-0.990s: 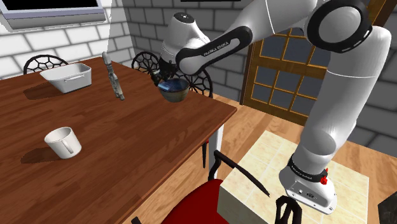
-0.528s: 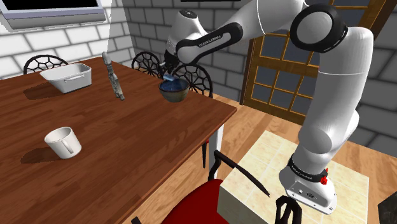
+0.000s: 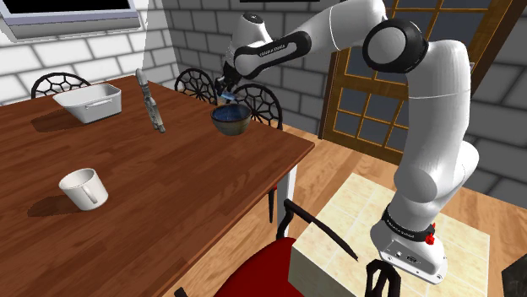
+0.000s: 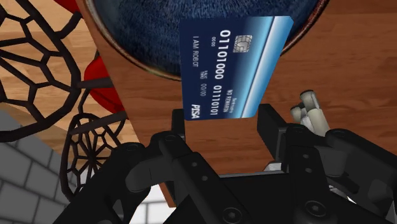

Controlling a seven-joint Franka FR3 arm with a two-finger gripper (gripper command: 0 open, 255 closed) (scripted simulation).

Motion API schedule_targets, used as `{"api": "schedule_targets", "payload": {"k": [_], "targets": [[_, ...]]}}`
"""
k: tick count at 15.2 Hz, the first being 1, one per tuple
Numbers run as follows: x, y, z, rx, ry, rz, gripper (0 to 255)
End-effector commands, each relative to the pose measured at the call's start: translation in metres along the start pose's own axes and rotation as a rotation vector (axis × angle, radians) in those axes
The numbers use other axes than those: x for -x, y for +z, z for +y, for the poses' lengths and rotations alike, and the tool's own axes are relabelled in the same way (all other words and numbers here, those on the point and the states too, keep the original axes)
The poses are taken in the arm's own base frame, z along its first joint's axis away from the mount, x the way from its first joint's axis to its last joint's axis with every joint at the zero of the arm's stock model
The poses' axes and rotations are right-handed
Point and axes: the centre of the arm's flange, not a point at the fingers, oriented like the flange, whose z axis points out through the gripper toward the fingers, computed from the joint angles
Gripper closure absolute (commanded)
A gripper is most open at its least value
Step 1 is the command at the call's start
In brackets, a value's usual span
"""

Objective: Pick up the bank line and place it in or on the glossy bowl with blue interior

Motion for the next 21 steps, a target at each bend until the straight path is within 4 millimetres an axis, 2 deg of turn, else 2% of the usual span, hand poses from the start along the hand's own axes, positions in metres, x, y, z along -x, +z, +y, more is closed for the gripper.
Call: {"api": "schedule_targets", "payload": {"k": [1, 14, 21], "targets": [[0.004, 0.009, 0.001, 0.0, -0.001, 0.0, 255], [0.041, 0.064, 0.001, 0.0, -0.001, 0.0, 255], [0.041, 0.064, 0.001, 0.0, -0.001, 0.0, 255]]}}
